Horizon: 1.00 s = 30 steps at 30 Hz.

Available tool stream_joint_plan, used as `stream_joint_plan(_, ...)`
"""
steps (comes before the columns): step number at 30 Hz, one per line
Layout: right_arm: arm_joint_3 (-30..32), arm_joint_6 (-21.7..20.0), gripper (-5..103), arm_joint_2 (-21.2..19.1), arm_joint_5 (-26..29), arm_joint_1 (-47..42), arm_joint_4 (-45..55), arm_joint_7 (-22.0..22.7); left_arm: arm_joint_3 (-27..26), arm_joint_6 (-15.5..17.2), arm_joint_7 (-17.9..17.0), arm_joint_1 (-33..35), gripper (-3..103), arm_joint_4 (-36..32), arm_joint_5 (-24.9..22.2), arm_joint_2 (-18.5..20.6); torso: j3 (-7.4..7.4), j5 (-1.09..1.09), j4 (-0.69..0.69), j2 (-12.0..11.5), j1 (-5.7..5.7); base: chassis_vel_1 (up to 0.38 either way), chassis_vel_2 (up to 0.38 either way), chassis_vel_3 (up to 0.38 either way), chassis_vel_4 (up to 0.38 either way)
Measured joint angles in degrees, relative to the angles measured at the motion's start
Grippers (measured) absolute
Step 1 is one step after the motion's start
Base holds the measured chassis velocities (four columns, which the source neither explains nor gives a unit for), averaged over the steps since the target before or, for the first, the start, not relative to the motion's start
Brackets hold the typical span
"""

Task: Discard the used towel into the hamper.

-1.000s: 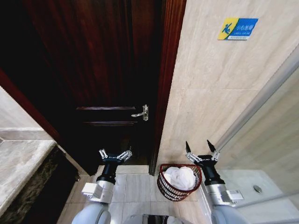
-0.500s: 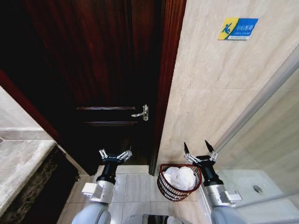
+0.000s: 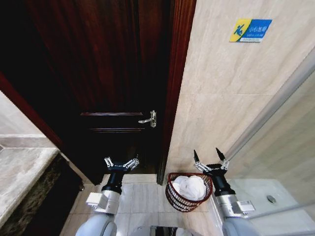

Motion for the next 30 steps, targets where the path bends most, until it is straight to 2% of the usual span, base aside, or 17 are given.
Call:
stream_joint_plan(15,0.0,0.0,100,0.0,0.0,0.0,-0.1,0.0,0.0,0.0,0.0,0.0,100,0.0,0.0,0.0,0.00,0.02,0.01,0.0,0.01,-0.123,-0.137,0.133,0.114)
stream_joint_plan(19,0.0,0.0,100,0.0,0.0,0.0,-0.1,0.0,0.0,0.0,0.0,0.0,100,0.0,0.0,0.0,-0.14,-0.02,0.00,-0.3,-0.13,0.035,0.002,0.023,0.009)
stream_joint_plan(30,0.0,0.0,100,0.0,0.1,0.0,-0.1,0.0,0.0,0.0,0.0,0.0,100,0.0,0.0,0.0,-0.91,0.02,0.00,-1.8,-0.83,0.055,0.068,0.014,0.018)
